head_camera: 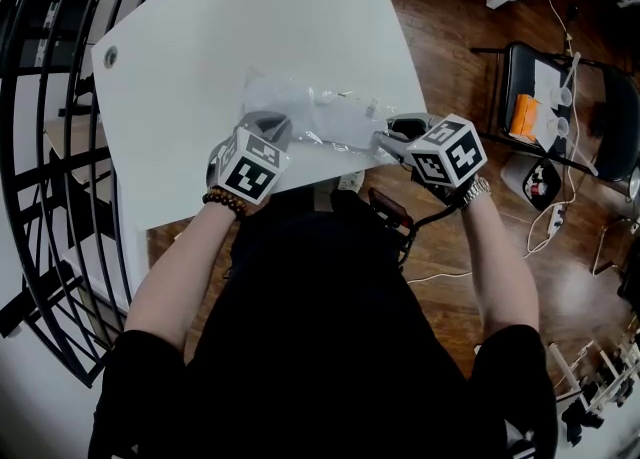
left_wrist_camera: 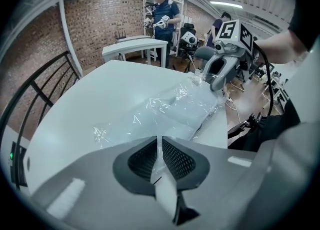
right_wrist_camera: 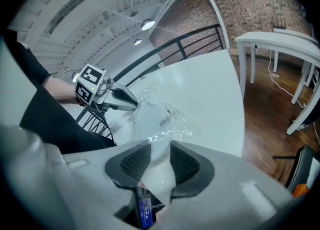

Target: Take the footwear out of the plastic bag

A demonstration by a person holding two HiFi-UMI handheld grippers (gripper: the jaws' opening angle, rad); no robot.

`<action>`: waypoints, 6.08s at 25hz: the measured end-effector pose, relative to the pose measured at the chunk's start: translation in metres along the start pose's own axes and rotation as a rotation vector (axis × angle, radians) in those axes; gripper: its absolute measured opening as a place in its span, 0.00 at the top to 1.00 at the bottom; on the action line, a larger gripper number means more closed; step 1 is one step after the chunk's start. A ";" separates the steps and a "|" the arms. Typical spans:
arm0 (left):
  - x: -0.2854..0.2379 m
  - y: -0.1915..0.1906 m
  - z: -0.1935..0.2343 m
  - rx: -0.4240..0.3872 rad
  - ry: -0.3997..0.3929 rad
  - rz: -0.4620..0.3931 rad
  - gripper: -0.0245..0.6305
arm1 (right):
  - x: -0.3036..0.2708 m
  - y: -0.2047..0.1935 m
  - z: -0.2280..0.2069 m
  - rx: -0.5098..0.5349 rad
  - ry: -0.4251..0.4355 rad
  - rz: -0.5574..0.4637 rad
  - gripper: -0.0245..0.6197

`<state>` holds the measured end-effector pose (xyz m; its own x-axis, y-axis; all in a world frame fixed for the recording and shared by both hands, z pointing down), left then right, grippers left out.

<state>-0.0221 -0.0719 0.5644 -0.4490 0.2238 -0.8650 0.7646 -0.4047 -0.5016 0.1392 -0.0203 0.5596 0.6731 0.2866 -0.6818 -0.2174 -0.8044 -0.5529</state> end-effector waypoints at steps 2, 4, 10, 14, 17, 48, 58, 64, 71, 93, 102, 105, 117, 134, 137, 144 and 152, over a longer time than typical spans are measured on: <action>0.003 0.003 0.000 -0.011 0.003 -0.004 0.89 | 0.001 0.001 -0.001 0.003 -0.012 -0.008 0.80; 0.006 0.006 0.001 -0.011 0.012 -0.020 0.90 | 0.003 0.001 -0.003 0.005 -0.021 -0.012 0.81; 0.019 0.009 0.015 0.011 0.065 -0.050 0.91 | 0.009 0.000 -0.006 0.012 -0.046 -0.007 0.84; 0.020 0.003 0.021 0.028 0.083 -0.032 0.94 | 0.014 -0.002 -0.008 0.018 -0.066 -0.001 0.85; 0.019 0.000 0.022 0.038 0.087 -0.025 0.94 | 0.019 -0.003 -0.010 0.020 -0.074 -0.002 0.85; 0.035 -0.032 0.050 0.516 -0.071 -0.180 0.50 | 0.026 -0.006 -0.022 0.047 -0.151 0.024 0.87; 0.032 -0.039 0.042 0.594 -0.222 -0.211 0.87 | 0.027 -0.003 -0.024 0.034 -0.150 0.020 0.87; 0.034 -0.038 0.048 0.599 -0.187 -0.225 0.94 | 0.036 0.000 -0.030 -0.006 -0.140 -0.011 0.89; 0.043 -0.046 0.064 0.631 -0.135 -0.241 0.94 | 0.052 0.008 -0.036 -0.036 -0.132 -0.047 0.90; 0.078 -0.092 0.109 0.724 0.018 -0.238 0.94 | 0.095 -0.010 -0.056 -0.272 0.013 -0.169 0.93; 0.080 -0.102 0.111 0.742 0.029 -0.234 0.94 | 0.133 -0.032 -0.077 -0.350 -0.060 -0.212 0.93; 0.082 -0.103 0.114 0.748 0.042 -0.235 0.94 | 0.140 -0.033 -0.079 -0.373 -0.059 -0.238 0.93; 0.093 -0.121 0.123 0.793 0.062 -0.235 0.94 | 0.150 -0.029 -0.096 -0.509 -0.071 -0.356 0.93; 0.109 -0.137 0.134 0.774 0.121 -0.210 0.94 | 0.117 0.020 -0.129 -0.553 -0.140 -0.409 0.93; 0.111 -0.141 0.134 0.771 0.124 -0.203 0.94 | 0.105 0.029 -0.128 -0.547 -0.133 -0.408 0.93; 0.112 -0.144 0.132 0.736 0.134 -0.173 0.94 | 0.088 0.040 -0.131 -0.552 -0.166 -0.389 0.93; 0.108 -0.145 0.130 0.709 0.124 -0.155 0.94 | 0.062 0.043 -0.129 -0.553 -0.176 -0.373 0.91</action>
<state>-0.2419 -0.1045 0.5456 -0.4400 0.4069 -0.8005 0.1949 -0.8270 -0.5274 0.2621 -0.1045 0.5553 0.4978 0.6388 -0.5866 0.4304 -0.7692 -0.4724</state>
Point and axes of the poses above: the fingertips, and each gripper's own axes: x backward along the fingers, z to its left, y out of its top, the point moved 1 cm from there along x, backward along the fingers, and after that the axes turned 3 degrees about -z, right-handed, at the moved point
